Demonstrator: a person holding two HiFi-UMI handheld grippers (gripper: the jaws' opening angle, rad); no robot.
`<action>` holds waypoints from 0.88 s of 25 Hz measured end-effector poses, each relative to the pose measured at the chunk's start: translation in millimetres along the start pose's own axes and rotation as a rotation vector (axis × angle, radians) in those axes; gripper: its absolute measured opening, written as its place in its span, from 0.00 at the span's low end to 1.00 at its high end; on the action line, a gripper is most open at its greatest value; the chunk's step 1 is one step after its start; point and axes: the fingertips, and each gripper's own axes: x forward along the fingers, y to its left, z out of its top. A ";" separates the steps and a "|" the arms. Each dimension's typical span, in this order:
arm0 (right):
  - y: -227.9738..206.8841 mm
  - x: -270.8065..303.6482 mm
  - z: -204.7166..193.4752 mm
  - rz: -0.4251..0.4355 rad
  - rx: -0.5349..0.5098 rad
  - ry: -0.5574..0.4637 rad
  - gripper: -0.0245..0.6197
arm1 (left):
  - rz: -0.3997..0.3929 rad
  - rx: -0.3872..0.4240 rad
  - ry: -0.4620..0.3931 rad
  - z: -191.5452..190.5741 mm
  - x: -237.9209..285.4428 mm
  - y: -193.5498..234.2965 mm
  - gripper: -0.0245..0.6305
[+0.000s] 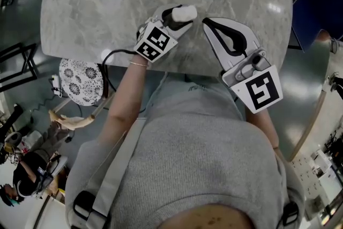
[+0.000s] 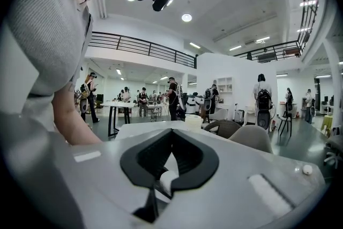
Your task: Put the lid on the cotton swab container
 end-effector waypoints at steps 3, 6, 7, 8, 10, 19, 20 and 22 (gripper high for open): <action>0.8 0.5 1.9 0.003 0.001 -0.005 0.04 | -0.003 0.014 0.023 -4.6 2.0 -1.5 0.43; 0.2 0.2 2.0 0.007 0.002 -0.008 0.04 | -0.001 0.022 0.031 -5.3 5.7 -2.3 0.43; -0.2 0.0 1.8 0.009 0.002 -0.008 0.04 | -0.001 0.021 0.032 -5.5 6.2 -2.0 0.43; -0.6 -0.2 1.9 0.010 0.002 -0.009 0.04 | 0.000 0.020 0.035 -5.7 6.6 -1.8 0.43; -0.7 -0.5 2.5 0.012 0.003 -0.013 0.04 | -0.003 0.016 0.040 -5.8 7.0 -2.0 0.43; 1.6 -1.0 2.2 0.017 0.010 -0.020 0.04 | 0.101 0.011 0.079 -11.0 0.0 5.6 0.47; 1.1 -1.4 1.4 0.016 0.012 -0.020 0.04 | 0.113 0.008 0.080 -11.8 -2.6 6.4 0.47; 1.2 -1.9 0.7 0.017 0.013 -0.022 0.04 | 0.141 -0.001 0.077 -13.1 -9.7 8.2 0.47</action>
